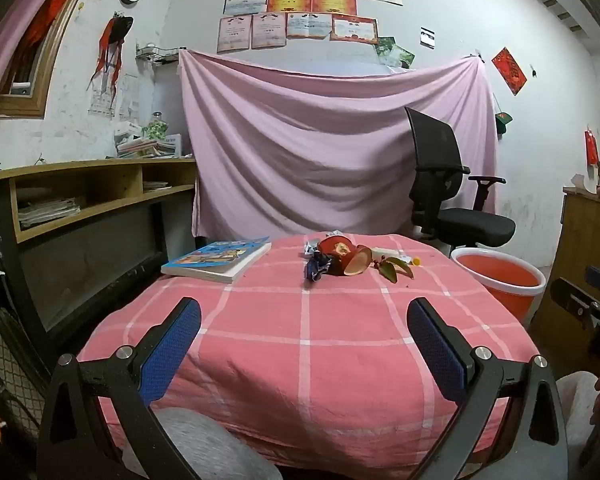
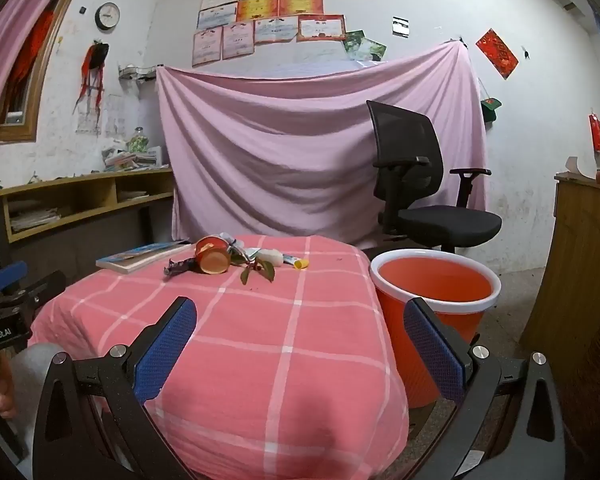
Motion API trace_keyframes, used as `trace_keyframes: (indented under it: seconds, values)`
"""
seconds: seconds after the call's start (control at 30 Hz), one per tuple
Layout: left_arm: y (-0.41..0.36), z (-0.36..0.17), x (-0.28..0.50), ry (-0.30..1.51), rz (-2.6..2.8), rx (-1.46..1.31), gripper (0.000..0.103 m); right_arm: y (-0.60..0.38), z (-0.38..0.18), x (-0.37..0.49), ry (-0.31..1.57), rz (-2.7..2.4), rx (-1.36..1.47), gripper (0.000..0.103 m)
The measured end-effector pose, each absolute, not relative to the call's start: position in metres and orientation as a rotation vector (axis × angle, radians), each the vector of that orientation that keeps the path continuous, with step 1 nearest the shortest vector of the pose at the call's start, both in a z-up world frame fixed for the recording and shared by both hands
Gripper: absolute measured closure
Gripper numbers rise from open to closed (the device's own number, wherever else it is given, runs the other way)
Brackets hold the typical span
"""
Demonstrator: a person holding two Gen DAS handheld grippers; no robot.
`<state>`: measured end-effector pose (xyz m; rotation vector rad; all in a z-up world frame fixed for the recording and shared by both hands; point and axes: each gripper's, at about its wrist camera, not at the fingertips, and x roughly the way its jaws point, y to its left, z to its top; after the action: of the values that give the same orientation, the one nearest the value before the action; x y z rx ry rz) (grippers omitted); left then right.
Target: Collect trash
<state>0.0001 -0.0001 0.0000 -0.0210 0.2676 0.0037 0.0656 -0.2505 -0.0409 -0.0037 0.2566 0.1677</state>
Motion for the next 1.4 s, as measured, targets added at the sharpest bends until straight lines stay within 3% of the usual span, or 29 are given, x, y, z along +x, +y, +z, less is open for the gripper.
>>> trace_keyframes:
  seconds: [1.4]
  values:
    - [-0.004, -0.002, 0.000, 0.258, -0.008, -0.029, 0.002, -0.251, -0.041, 0.066, 0.254, 0.168, -0.001, 0.000]
